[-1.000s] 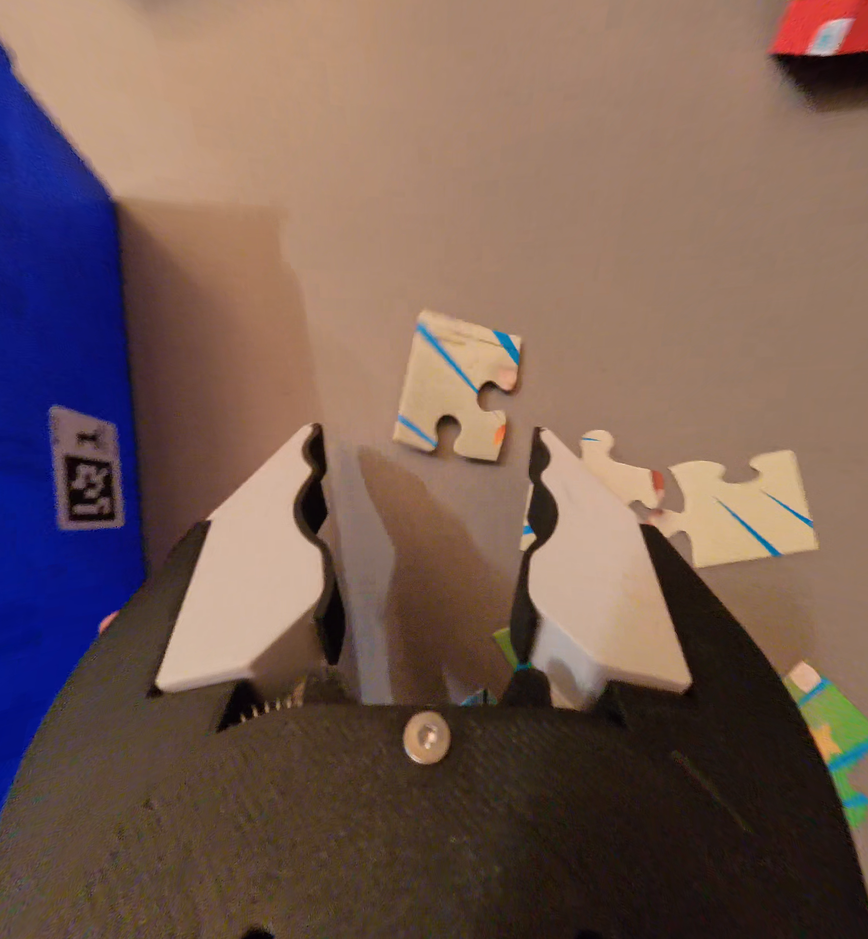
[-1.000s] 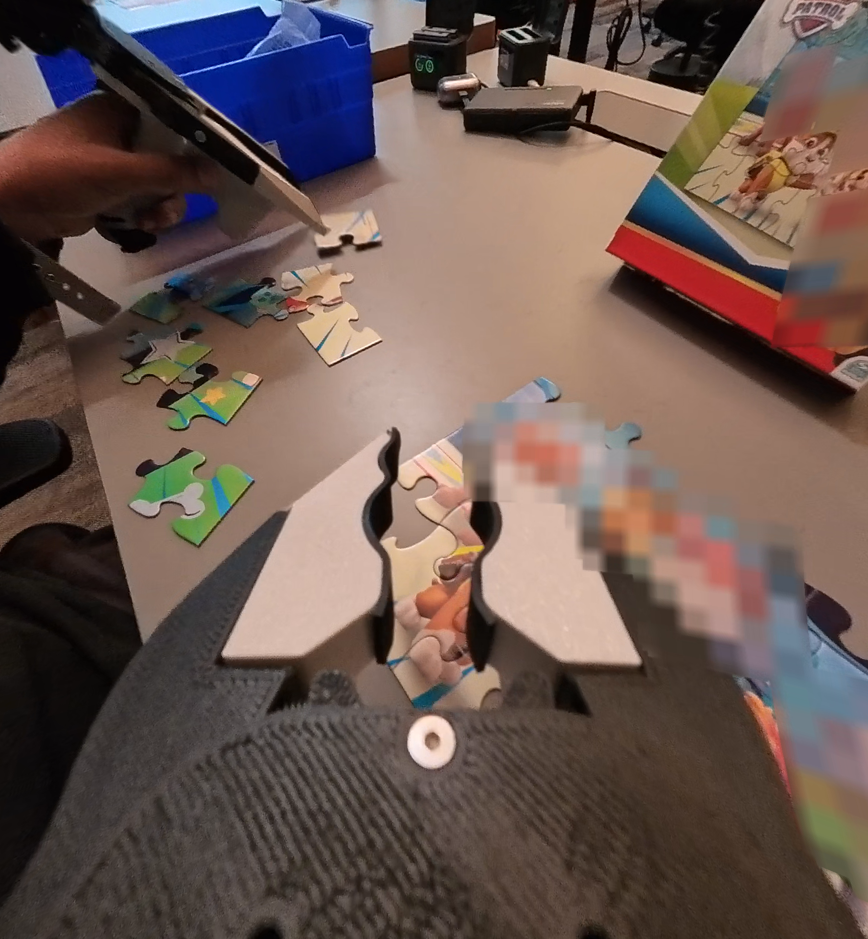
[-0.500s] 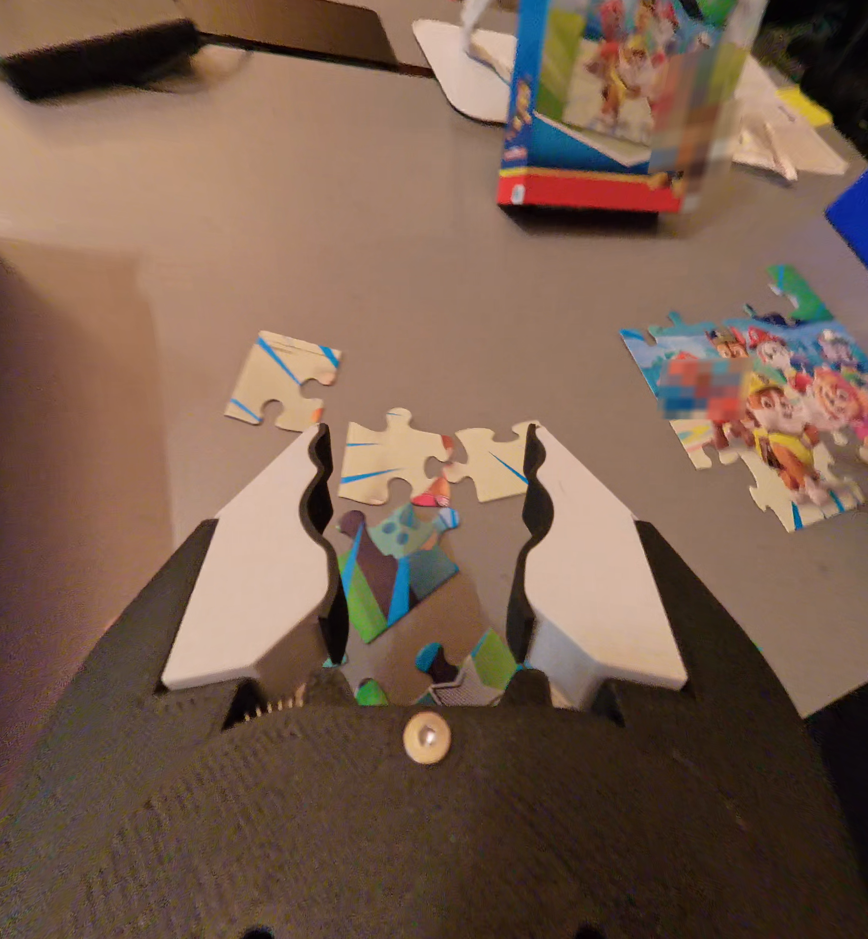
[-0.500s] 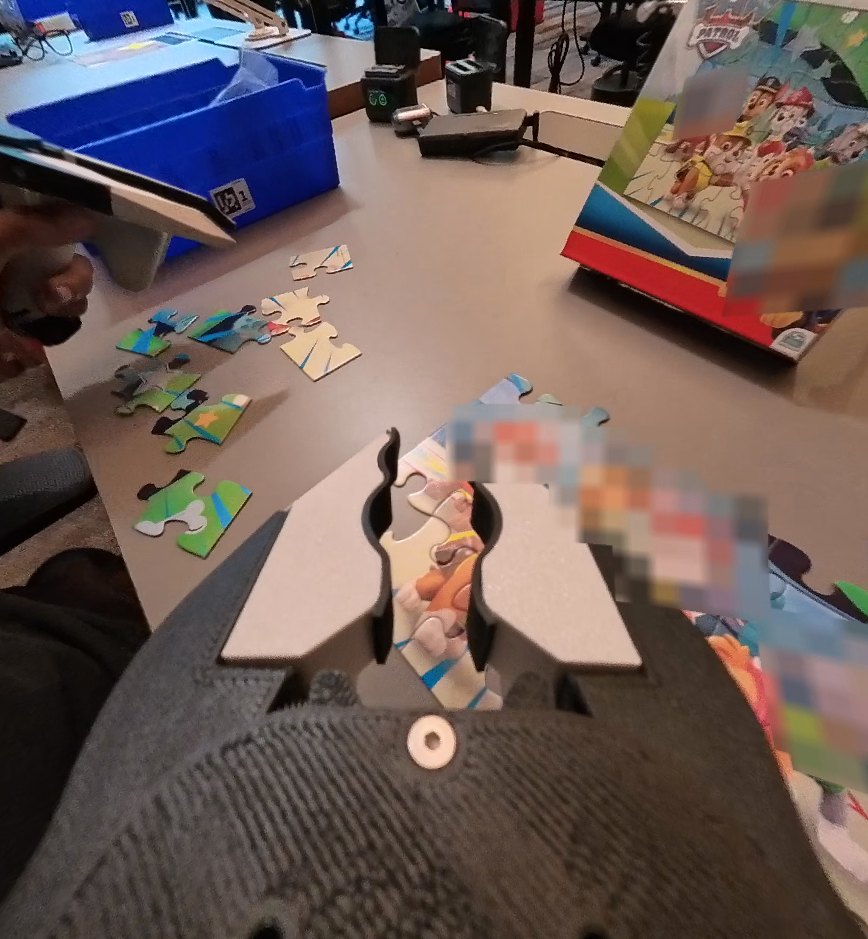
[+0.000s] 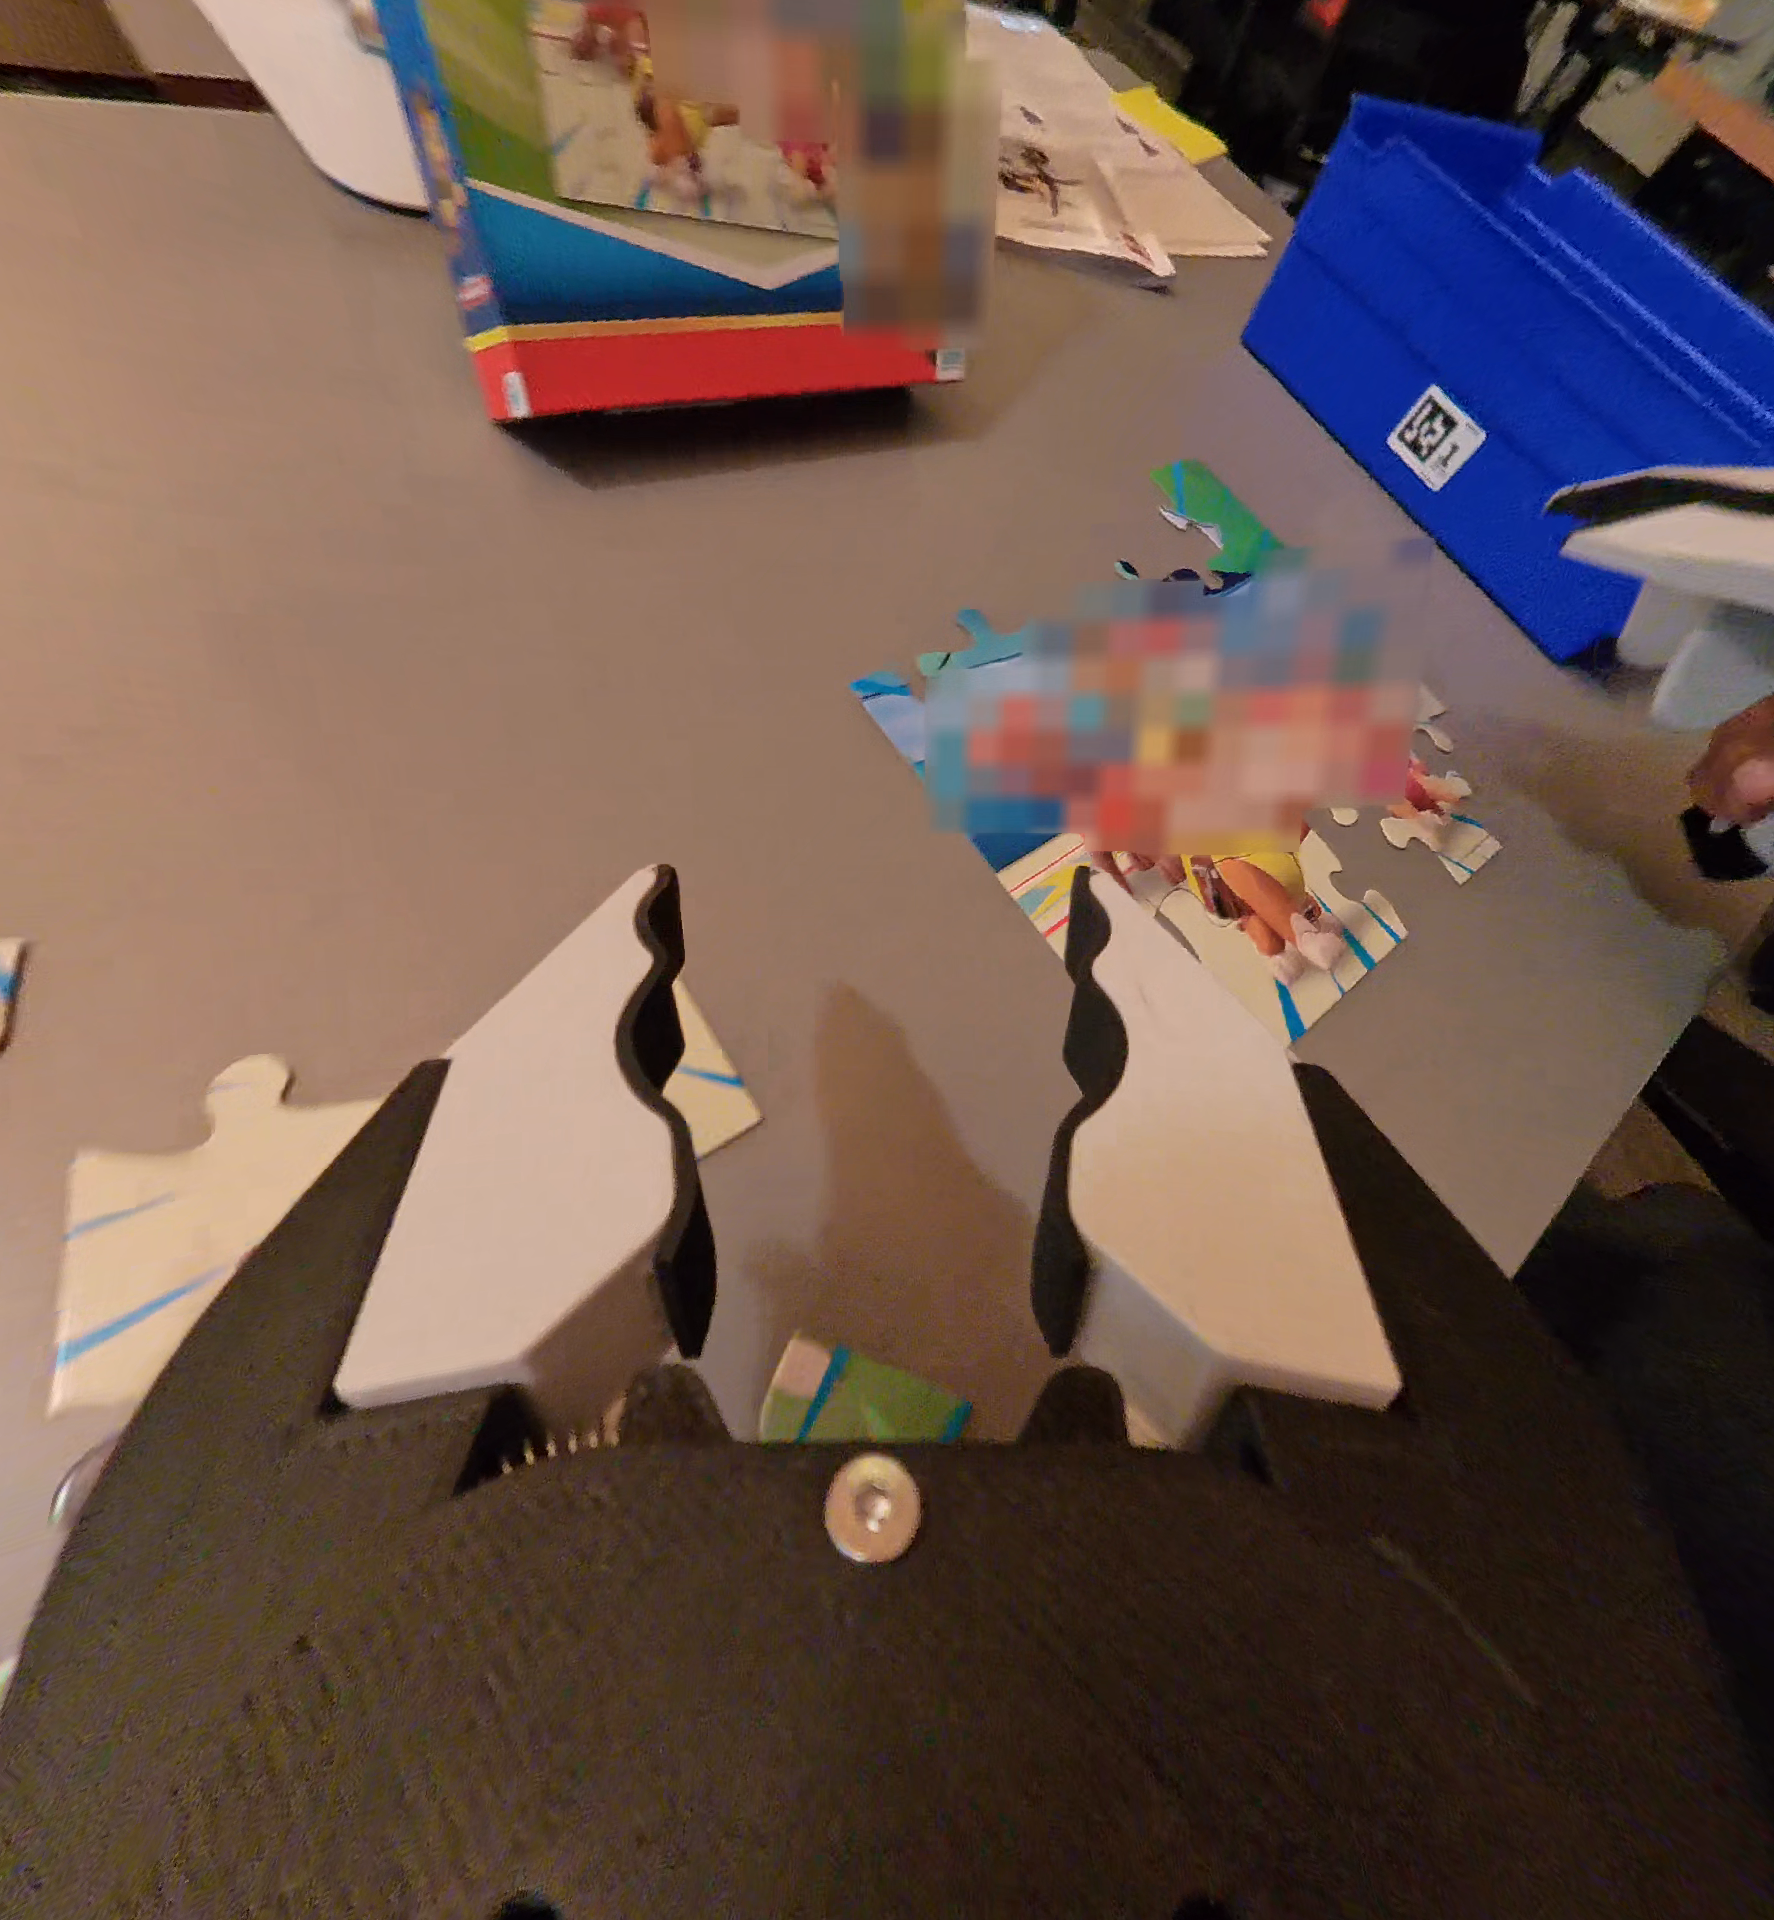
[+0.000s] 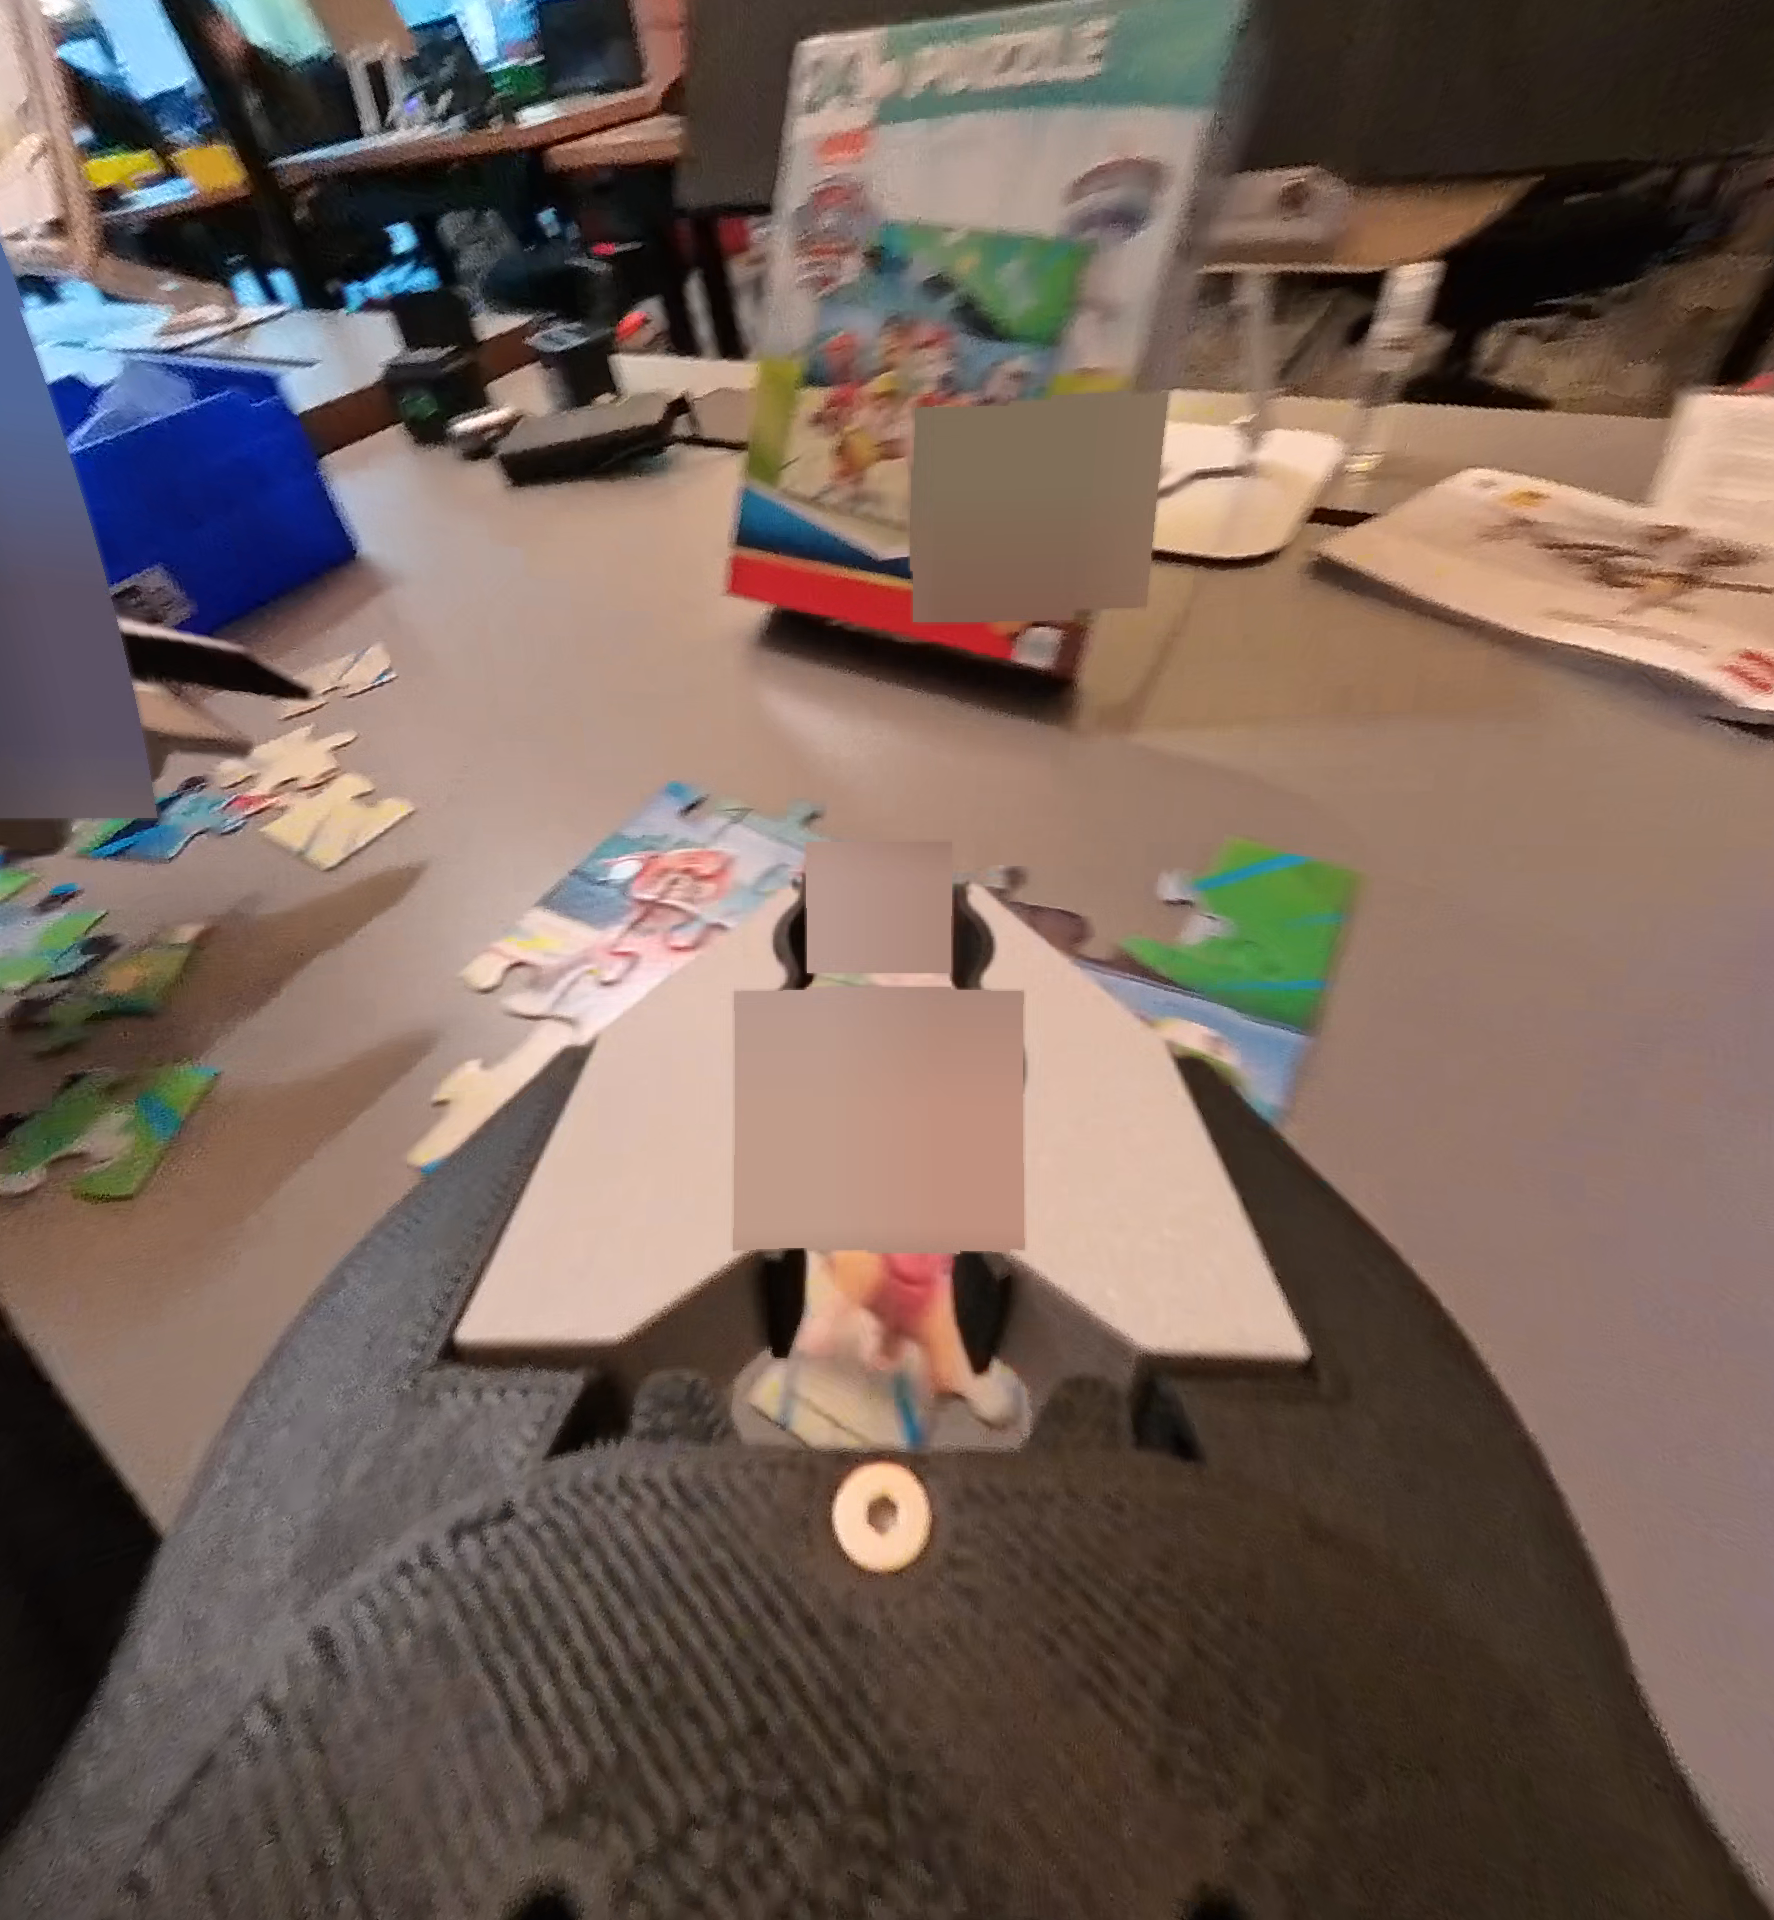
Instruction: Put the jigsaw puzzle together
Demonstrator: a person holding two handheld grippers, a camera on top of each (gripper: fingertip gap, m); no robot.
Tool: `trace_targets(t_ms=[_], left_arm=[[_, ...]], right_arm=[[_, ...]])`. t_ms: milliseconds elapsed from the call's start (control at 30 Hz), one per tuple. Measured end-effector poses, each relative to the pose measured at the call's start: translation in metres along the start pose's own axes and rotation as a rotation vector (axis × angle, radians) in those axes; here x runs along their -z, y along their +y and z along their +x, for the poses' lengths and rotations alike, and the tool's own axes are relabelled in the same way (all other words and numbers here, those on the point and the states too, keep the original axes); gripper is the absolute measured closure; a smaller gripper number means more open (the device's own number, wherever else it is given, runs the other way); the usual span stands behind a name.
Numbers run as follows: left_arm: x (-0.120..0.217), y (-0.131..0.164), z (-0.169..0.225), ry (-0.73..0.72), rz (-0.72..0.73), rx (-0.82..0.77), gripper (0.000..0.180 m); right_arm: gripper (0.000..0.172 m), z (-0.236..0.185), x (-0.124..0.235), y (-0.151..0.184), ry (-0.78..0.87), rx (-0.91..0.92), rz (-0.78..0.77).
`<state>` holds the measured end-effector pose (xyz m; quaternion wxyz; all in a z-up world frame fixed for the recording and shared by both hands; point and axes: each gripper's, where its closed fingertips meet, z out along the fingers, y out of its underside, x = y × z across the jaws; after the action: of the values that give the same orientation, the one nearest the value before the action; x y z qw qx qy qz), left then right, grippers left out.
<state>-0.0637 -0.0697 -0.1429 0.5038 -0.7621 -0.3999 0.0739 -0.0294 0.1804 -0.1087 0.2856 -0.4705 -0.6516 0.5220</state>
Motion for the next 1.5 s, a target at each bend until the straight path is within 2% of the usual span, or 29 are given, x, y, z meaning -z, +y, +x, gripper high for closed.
trace_targets(t_ms=[100, 200, 367, 767, 967, 1133, 1267, 1500], left_arm=[[-0.020, -0.007, 0.006, -0.003, -0.032, -0.050, 0.107], [-0.033, -0.017, 0.014, 0.013, -0.037, -0.075, 0.108], [-0.047, -0.023, 0.023, 0.029, -0.042, -0.103, 0.114], [-0.069, -0.030, 0.036, 0.073, -0.063, -0.114, 0.118], [-0.079, -0.042, 0.022, 0.040, -0.015, -0.155, 0.122], [-0.073, -0.049, 0.015, 0.090, 0.017, -0.079, 0.123], [-0.066, -0.053, 0.010, 0.091, 0.035, -0.059, 0.124], [-0.059, -0.050, 0.008, 0.098, 0.059, -0.050, 0.127]], right_arm=[[0.149, 0.037, 0.020, 0.002, 0.108, -0.005, 0.015], [0.149, 0.053, 0.034, 0.003, 0.156, -0.012, 0.044], [0.149, 0.060, 0.040, 0.014, 0.192, 0.002, 0.086], [0.148, 0.070, 0.052, 0.021, 0.209, -0.036, 0.149], [0.145, 0.063, 0.048, 0.024, 0.193, 0.020, 0.123], [0.143, 0.057, 0.046, 0.025, 0.215, 0.099, 0.115], [0.144, 0.062, 0.046, 0.025, 0.204, 0.040, 0.116], [0.133, 0.066, 0.032, 0.041, 0.129, -0.068, -0.007]])
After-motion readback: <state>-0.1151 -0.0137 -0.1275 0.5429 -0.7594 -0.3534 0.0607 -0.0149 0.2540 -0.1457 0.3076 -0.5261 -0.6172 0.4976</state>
